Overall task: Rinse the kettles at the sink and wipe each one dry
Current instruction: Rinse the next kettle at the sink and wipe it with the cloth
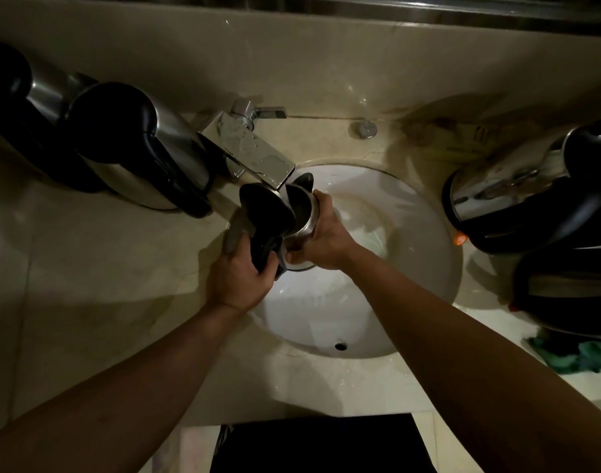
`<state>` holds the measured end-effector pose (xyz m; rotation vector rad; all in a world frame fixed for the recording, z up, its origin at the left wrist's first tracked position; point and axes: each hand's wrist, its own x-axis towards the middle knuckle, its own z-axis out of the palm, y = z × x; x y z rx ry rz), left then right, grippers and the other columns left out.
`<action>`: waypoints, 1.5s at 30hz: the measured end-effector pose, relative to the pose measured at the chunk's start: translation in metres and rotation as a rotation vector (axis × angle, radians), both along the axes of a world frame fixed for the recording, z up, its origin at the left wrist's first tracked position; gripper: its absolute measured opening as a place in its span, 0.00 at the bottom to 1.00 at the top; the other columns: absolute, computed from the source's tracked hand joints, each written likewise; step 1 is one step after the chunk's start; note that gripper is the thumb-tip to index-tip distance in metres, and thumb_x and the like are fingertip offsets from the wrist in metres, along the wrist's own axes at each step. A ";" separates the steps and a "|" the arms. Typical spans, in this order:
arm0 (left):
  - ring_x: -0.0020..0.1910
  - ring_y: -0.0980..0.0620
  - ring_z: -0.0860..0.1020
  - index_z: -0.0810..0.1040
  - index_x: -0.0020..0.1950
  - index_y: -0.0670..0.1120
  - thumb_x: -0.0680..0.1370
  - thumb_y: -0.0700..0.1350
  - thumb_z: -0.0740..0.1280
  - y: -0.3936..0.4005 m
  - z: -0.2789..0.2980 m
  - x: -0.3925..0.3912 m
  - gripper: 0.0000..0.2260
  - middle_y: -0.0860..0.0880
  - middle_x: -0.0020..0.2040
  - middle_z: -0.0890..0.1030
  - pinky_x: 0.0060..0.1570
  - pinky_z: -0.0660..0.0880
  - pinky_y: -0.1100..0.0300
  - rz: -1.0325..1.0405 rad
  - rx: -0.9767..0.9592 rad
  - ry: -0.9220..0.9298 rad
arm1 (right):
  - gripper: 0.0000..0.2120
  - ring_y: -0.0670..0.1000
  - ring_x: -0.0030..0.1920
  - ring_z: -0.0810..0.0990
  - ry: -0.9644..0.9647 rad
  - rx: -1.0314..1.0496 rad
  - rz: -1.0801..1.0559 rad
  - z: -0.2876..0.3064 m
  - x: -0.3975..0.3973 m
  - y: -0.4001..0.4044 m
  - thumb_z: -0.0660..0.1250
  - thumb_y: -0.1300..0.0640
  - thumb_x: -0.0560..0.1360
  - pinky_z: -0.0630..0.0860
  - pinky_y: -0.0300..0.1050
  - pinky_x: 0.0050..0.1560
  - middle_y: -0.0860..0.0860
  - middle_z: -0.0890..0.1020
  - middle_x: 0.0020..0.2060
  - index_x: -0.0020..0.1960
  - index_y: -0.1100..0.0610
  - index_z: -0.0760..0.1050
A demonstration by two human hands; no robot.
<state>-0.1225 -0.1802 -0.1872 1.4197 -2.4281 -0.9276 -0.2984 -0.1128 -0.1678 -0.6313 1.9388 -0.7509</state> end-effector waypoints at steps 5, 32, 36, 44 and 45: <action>0.45 0.34 0.81 0.75 0.64 0.43 0.73 0.56 0.68 -0.001 0.000 0.000 0.25 0.37 0.49 0.83 0.40 0.78 0.50 -0.013 0.004 0.001 | 0.60 0.56 0.69 0.70 -0.006 0.004 0.005 0.001 -0.001 0.001 0.84 0.59 0.56 0.76 0.54 0.68 0.54 0.68 0.69 0.78 0.52 0.51; 0.44 0.33 0.81 0.76 0.65 0.45 0.71 0.57 0.67 -0.002 0.002 0.000 0.26 0.37 0.49 0.83 0.40 0.80 0.47 -0.024 0.057 -0.032 | 0.66 0.57 0.70 0.70 0.004 0.036 -0.017 0.004 0.002 0.001 0.80 0.45 0.45 0.77 0.57 0.68 0.54 0.67 0.70 0.77 0.46 0.51; 0.46 0.33 0.81 0.76 0.66 0.44 0.71 0.57 0.67 -0.002 0.002 0.000 0.27 0.36 0.51 0.83 0.42 0.80 0.46 -0.029 0.063 -0.026 | 0.67 0.57 0.71 0.69 -0.015 0.034 -0.011 0.006 0.000 0.001 0.82 0.48 0.46 0.76 0.56 0.69 0.55 0.66 0.71 0.78 0.48 0.50; 0.47 0.33 0.81 0.76 0.67 0.44 0.72 0.57 0.67 -0.002 0.003 0.000 0.27 0.37 0.51 0.83 0.44 0.79 0.47 -0.024 0.065 -0.050 | 0.65 0.57 0.70 0.70 0.006 0.033 -0.007 0.003 0.001 0.001 0.80 0.44 0.45 0.78 0.57 0.66 0.54 0.67 0.70 0.77 0.45 0.51; 0.47 0.33 0.81 0.76 0.67 0.44 0.73 0.55 0.69 -0.002 0.003 0.000 0.26 0.37 0.51 0.83 0.44 0.78 0.48 -0.027 0.066 -0.042 | 0.66 0.57 0.70 0.70 0.009 0.033 -0.003 0.003 0.001 0.001 0.80 0.44 0.45 0.78 0.57 0.66 0.53 0.66 0.70 0.77 0.46 0.51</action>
